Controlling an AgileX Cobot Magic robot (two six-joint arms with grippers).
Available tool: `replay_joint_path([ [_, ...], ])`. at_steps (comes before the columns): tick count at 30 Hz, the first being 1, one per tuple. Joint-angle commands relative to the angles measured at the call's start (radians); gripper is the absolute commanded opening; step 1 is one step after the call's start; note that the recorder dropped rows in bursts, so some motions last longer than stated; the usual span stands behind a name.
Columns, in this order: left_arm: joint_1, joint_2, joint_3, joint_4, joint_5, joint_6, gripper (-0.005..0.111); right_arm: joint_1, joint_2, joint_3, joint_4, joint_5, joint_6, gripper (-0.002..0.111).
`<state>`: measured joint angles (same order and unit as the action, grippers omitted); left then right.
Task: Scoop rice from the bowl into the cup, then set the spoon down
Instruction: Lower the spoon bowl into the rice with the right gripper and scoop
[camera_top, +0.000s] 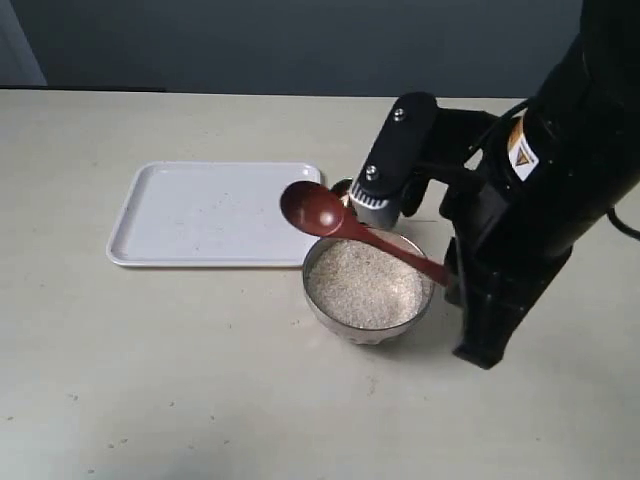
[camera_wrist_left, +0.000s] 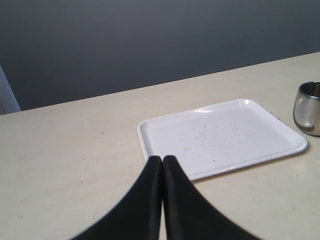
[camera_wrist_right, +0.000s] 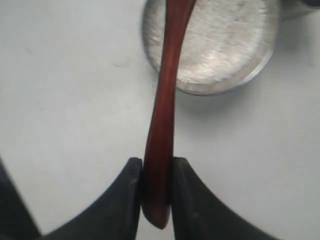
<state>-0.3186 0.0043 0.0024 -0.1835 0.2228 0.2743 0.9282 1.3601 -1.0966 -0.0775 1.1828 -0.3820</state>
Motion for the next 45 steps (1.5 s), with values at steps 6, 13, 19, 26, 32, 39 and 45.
replay_joint_path([
  [6,-0.005,-0.004,-0.002,0.002,-0.015,-0.003,0.001,0.009,0.001,-0.005,-0.592,-0.017,0.048,-0.001],
  [13,-0.005,-0.004,-0.002,0.002,-0.015,-0.003,0.001,0.106,0.083,0.05,-0.828,0.02,0.061,-0.001],
  [19,-0.003,-0.004,-0.002,-0.001,-0.015,-0.003,0.001,0.133,0.174,0.087,-0.82,0.038,0.061,-0.001],
  [26,-0.003,-0.004,-0.002,-0.001,-0.015,-0.003,0.001,0.133,0.279,0.087,-0.83,0.038,0.063,-0.001],
  [32,-0.003,-0.004,-0.002,-0.001,-0.015,-0.003,0.001,0.133,0.323,0.083,-0.806,0.038,0.065,-0.001],
  [39,-0.003,-0.004,-0.002,-0.001,-0.015,-0.003,0.001,0.133,0.342,0.083,-0.813,0.038,0.086,-0.001],
  [45,-0.003,-0.004,-0.002,-0.001,-0.015,-0.003,0.001,0.133,0.389,0.083,-0.819,0.038,0.094,-0.001],
])
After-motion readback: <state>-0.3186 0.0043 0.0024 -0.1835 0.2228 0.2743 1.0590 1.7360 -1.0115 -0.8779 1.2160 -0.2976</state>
